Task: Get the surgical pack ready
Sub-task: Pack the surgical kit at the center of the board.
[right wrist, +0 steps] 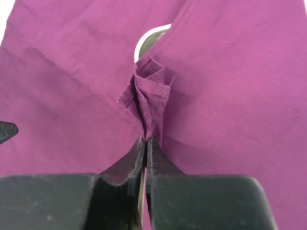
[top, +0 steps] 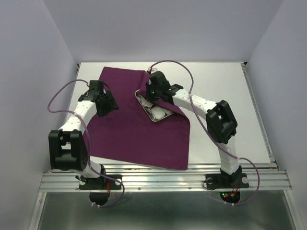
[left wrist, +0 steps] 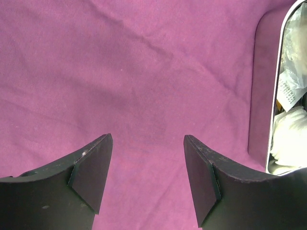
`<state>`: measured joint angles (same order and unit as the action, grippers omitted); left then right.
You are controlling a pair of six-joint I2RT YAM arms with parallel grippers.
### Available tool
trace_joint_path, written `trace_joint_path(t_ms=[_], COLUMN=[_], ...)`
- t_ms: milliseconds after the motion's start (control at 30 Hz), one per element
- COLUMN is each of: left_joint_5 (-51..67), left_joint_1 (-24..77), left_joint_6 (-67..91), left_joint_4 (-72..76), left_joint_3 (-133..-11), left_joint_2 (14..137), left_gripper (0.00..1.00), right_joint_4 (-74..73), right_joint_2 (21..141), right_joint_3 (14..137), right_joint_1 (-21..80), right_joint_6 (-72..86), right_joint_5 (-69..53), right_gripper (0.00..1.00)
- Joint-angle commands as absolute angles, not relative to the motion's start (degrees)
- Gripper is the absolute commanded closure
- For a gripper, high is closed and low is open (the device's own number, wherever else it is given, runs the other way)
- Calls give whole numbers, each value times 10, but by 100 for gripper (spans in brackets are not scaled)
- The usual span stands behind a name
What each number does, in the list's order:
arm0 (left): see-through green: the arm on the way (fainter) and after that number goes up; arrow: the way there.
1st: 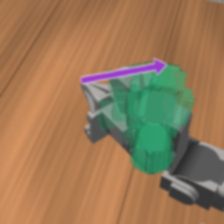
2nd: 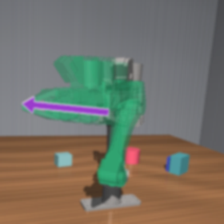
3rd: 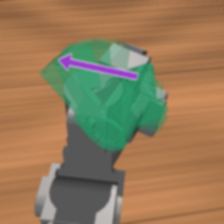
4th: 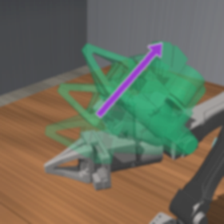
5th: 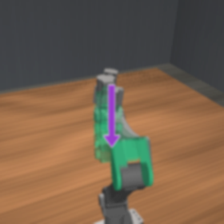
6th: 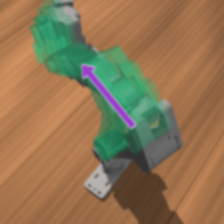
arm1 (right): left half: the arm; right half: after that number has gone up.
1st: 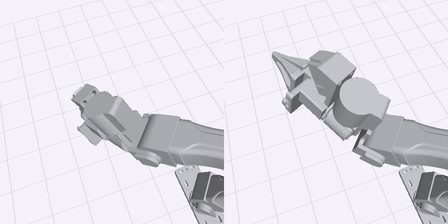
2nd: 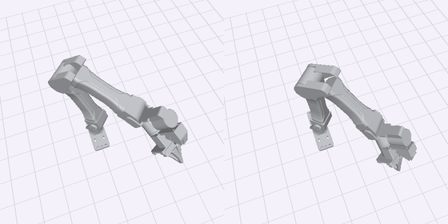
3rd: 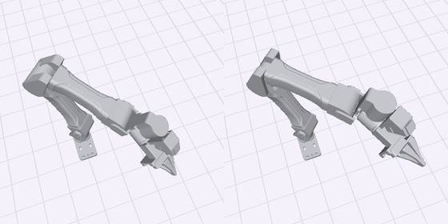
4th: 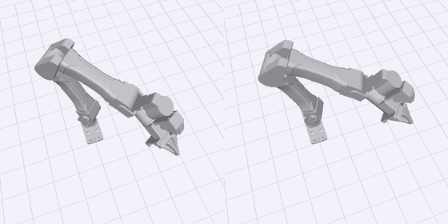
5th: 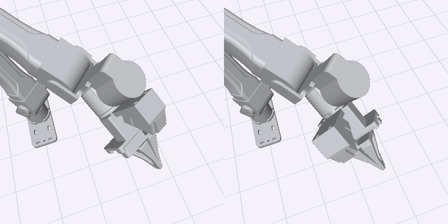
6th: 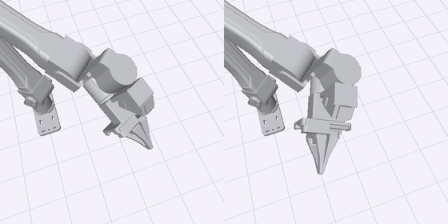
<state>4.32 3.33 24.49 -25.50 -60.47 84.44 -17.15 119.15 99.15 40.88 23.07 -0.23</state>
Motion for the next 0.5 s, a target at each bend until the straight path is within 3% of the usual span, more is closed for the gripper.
trace_joint_path(t_ms=[0, 467], left_joint_5=[47, 52], left_joint_1=[36, 36], left_joint_6=[244, 250], left_joint_4=[-248, -247], left_joint_3=[-596, -597], left_joint_2=[820, 817], left_gripper=[28, 28], right_joint_4=[-142, -131], right_joint_2=[1203, 1227], right_joint_3=[1026, 1028], right_joint_1=[423, 467], right_joint_6=[250, 259], right_joint_5=[-3, -16], right_gripper=[99, 99])
